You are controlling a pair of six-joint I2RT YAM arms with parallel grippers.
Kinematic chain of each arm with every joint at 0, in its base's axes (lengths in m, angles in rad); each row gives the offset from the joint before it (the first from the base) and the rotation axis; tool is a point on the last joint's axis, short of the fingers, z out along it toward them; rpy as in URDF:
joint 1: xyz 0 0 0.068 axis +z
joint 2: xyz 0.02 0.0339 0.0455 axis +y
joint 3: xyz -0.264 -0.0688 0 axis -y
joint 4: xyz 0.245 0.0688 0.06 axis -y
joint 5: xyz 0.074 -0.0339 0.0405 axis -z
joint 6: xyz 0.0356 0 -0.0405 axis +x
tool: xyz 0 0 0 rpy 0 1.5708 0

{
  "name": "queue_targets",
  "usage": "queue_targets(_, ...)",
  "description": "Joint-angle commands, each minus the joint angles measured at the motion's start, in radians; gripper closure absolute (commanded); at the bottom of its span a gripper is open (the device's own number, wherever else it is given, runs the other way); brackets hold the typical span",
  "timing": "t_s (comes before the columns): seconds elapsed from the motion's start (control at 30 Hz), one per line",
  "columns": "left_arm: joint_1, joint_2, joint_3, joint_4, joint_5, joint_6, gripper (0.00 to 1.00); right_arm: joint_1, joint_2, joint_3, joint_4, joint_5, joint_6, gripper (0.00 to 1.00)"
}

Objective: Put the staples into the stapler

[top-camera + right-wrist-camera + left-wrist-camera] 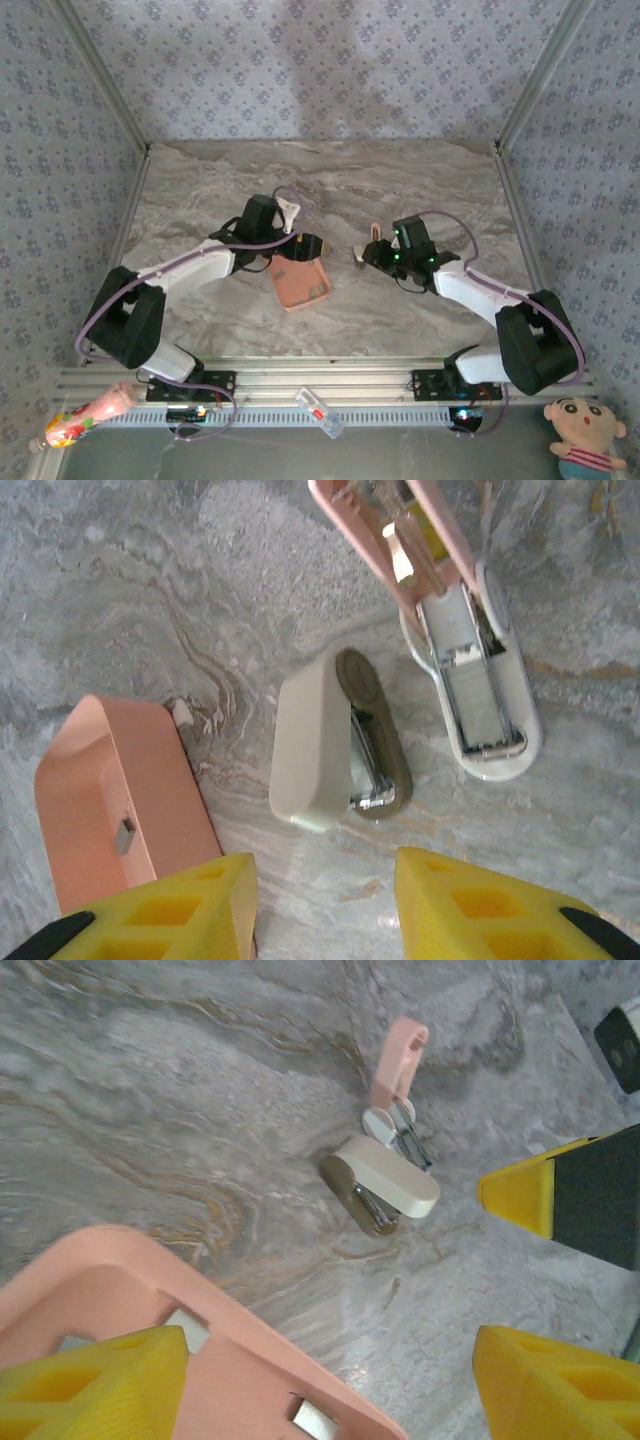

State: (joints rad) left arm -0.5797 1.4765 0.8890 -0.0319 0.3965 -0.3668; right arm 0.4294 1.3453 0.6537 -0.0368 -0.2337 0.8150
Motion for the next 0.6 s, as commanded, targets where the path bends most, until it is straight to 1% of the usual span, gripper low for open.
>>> queue_targets(0.0, 0.033, -0.06, -0.068, 0.069, -0.075, -0.066, 0.24, -0.012, 0.036, 0.049, 0.029, -0.027, -0.005, 0.59)
queue_targets(0.13, 0.066, -0.065, -0.086, 0.063, -0.058, -0.067, 0.24, -0.009, 0.085, 0.098, -0.004, -0.034, -0.019, 0.59)
queue_targets(0.23, 0.078, -0.055, -0.106, 0.111, -0.013, -0.081, 0.24, 0.004, 0.115, 0.131, -0.029, -0.014, -0.029, 0.59)
queue_targets(0.33, 0.082, -0.036, -0.104, 0.119, 0.012, -0.088, 0.24, 0.007, 0.141, 0.158, -0.062, -0.003, -0.041, 0.6)
queue_targets(0.5, 0.083, -0.012, -0.113, 0.156, 0.022, -0.112, 0.24, 0.012, 0.162, 0.175, -0.093, -0.004, -0.05, 0.64)
queue_targets(0.57, 0.083, -0.002, -0.117, 0.169, 0.026, -0.119, 0.24, 0.013, 0.173, 0.179, -0.113, -0.007, -0.057, 0.67)
